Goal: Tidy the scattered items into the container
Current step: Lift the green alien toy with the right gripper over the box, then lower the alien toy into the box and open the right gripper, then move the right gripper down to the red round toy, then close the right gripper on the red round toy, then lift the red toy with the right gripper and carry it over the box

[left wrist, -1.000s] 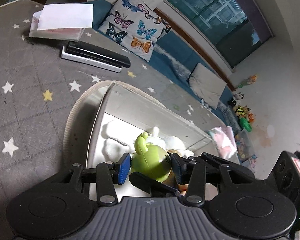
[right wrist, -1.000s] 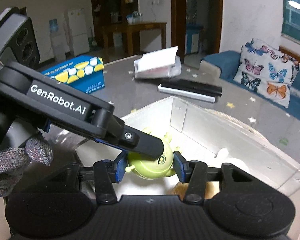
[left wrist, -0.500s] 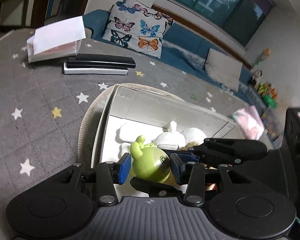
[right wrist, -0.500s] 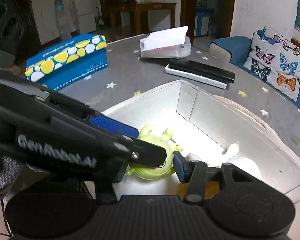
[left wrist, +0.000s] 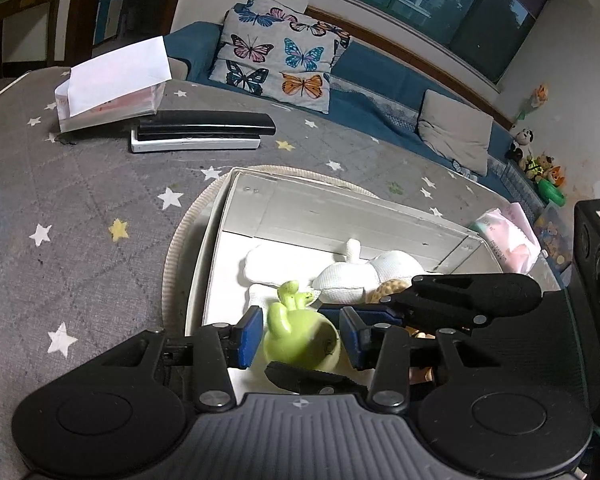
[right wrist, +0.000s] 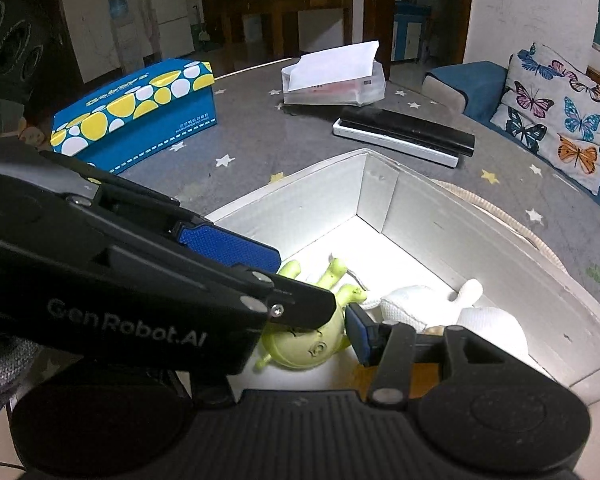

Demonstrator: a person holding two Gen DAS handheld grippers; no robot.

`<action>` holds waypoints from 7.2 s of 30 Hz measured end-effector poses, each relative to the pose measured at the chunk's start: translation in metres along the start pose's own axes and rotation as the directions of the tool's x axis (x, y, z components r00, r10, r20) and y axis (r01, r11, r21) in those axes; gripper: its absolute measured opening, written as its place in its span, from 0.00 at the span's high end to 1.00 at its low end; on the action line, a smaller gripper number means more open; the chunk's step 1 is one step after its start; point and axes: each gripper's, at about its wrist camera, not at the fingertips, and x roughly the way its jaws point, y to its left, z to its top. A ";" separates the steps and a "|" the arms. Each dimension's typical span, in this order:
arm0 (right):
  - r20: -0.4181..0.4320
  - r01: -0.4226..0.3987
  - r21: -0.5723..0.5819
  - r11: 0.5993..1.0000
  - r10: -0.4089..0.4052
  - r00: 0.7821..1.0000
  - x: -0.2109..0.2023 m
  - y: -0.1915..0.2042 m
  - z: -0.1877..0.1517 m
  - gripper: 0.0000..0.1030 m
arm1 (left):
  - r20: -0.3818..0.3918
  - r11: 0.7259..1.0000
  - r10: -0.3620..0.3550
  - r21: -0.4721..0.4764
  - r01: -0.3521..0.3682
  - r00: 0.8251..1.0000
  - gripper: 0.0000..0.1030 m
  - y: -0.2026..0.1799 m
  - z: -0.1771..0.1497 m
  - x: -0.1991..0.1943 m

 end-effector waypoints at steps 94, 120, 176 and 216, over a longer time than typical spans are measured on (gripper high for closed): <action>0.274 0.025 0.079 0.997 -0.046 0.961 -0.073 0.091 -0.121 0.22 | 0.037 0.977 -0.190 -0.093 0.193 0.981 0.57 0.020 -0.108 -0.060; 0.247 0.000 -0.005 1.000 0.001 0.969 -0.081 0.117 -0.134 0.22 | 0.065 0.950 -0.247 -0.178 0.255 0.967 0.57 0.039 -0.134 -0.087; 0.332 0.071 0.097 0.993 -0.099 0.938 -0.122 0.094 -0.109 0.53 | 0.126 0.916 -0.336 -0.189 0.355 0.933 0.57 0.007 -0.095 -0.104; 0.049 -0.065 0.233 0.970 0.055 0.997 -0.057 -0.037 -0.044 0.53 | -0.118 0.960 -0.232 -0.187 0.208 0.965 0.57 -0.007 -0.009 0.001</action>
